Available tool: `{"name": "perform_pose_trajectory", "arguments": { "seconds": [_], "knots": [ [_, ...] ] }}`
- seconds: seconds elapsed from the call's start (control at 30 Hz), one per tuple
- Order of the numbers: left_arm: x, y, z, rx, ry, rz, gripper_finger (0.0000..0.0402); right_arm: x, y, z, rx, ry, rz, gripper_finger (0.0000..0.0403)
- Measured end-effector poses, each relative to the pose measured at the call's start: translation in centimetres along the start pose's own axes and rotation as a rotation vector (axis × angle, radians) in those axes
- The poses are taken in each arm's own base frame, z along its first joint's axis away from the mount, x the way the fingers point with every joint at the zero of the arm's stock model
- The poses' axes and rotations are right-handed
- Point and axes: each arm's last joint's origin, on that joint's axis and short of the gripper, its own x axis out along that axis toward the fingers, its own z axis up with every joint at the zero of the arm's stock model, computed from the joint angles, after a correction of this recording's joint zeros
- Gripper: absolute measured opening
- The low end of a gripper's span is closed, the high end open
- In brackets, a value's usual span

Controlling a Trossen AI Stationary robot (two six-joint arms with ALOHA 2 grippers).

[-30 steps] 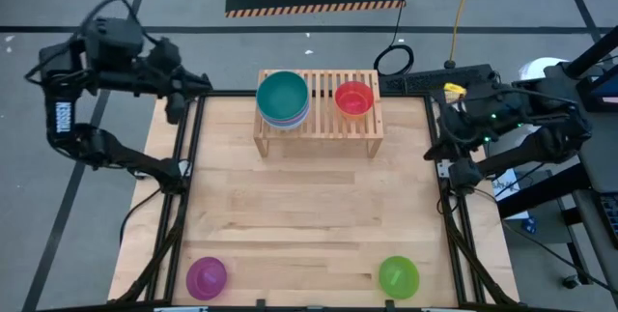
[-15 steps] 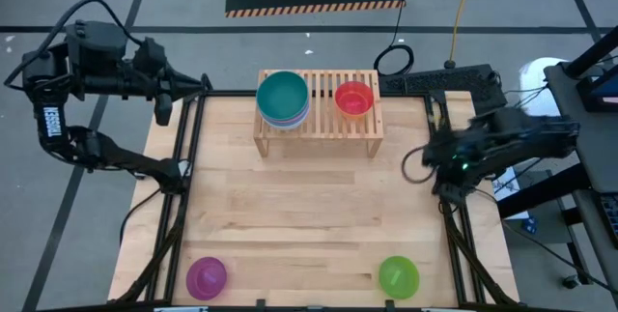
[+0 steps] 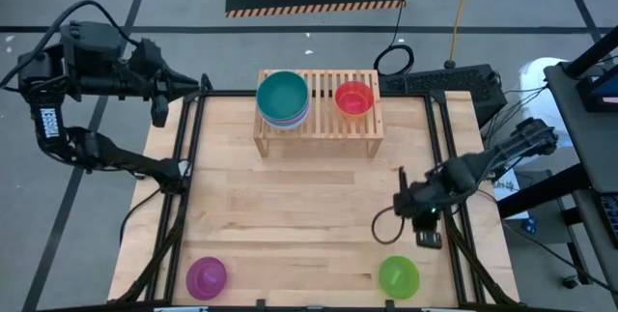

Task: Place and stack bowls onto a shelf
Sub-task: Stack the light green bowl on top of the red bowl on the shelf

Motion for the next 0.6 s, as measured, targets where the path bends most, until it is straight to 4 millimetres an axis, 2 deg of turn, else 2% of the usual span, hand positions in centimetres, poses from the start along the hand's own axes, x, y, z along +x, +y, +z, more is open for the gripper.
{"name": "perform_pose_trajectory", "arguments": {
  "seconds": [0.17, 0.33, 0.53, 0.6],
  "knots": [
    [-0.3, 0.0, -0.1, 0.011, -0.007, 0.0, 0.0056, 2.8, 0.9, 1.1, 0.021, -0.037, 0.052, 0.0004],
    [-0.6, 0.0, -0.2, 0.012, -0.014, -0.001, 0.0056, 5.5, 0.8, 1.9, 0.129, -0.095, 0.135, 0.0009],
    [-0.8, -0.1, -0.3, 0.013, -0.019, -0.001, 0.0056, 8.0, -0.1, 2.0, 0.169, -0.102, 0.213, 0.0047],
    [-0.9, -0.1, -0.4, 0.013, -0.021, -0.001, 0.0056, 8.7, -0.3, 1.9, 0.125, -0.097, 0.225, 0.0061]
  ]
}}
